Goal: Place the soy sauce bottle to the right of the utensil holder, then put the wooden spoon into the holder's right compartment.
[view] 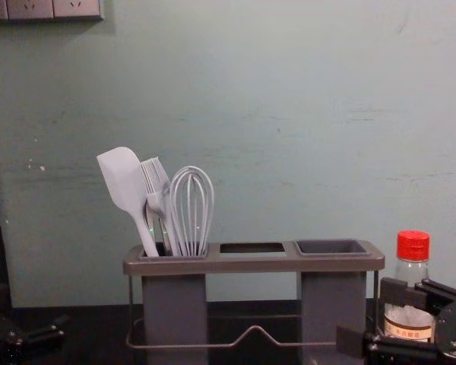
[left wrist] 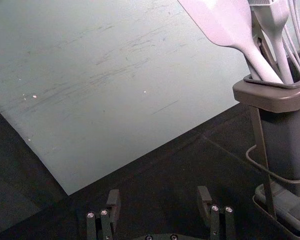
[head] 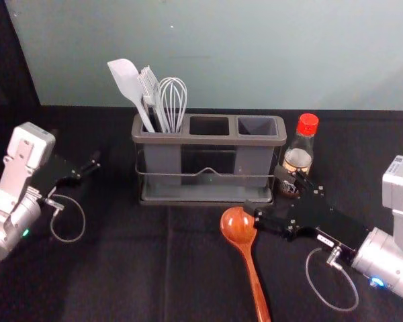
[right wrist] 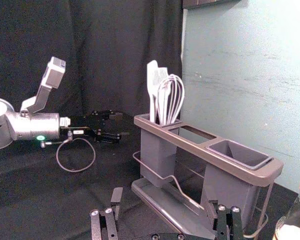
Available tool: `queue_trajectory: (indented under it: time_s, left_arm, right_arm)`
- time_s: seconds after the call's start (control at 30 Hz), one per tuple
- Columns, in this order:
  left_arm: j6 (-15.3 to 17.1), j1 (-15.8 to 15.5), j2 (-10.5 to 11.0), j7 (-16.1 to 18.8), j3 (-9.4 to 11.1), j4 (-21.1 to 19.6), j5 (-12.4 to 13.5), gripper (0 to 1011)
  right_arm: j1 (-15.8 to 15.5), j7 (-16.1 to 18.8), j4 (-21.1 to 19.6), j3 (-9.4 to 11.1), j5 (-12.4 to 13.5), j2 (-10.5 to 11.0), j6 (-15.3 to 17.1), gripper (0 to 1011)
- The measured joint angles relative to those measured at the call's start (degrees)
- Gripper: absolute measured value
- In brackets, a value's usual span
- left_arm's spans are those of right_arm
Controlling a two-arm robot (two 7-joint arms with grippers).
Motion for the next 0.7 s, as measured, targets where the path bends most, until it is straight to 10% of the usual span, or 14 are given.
queue_trajectory:
  time_s: [0.47,0.7]
  left_arm:
    - [0.0,0.0,0.0,0.0,0.0,0.0,0.0,1005]
    - [0.0,-0.01,0.0,0.0,0.0,0.0,0.0,1005]
  right_arm:
    - [0.52,0.67,0.35,-0.25,0.42,0.2,1.69,1002]
    - [0.4,-1.63,-2.83,-1.28,2.18,2.25,13.38,1002]
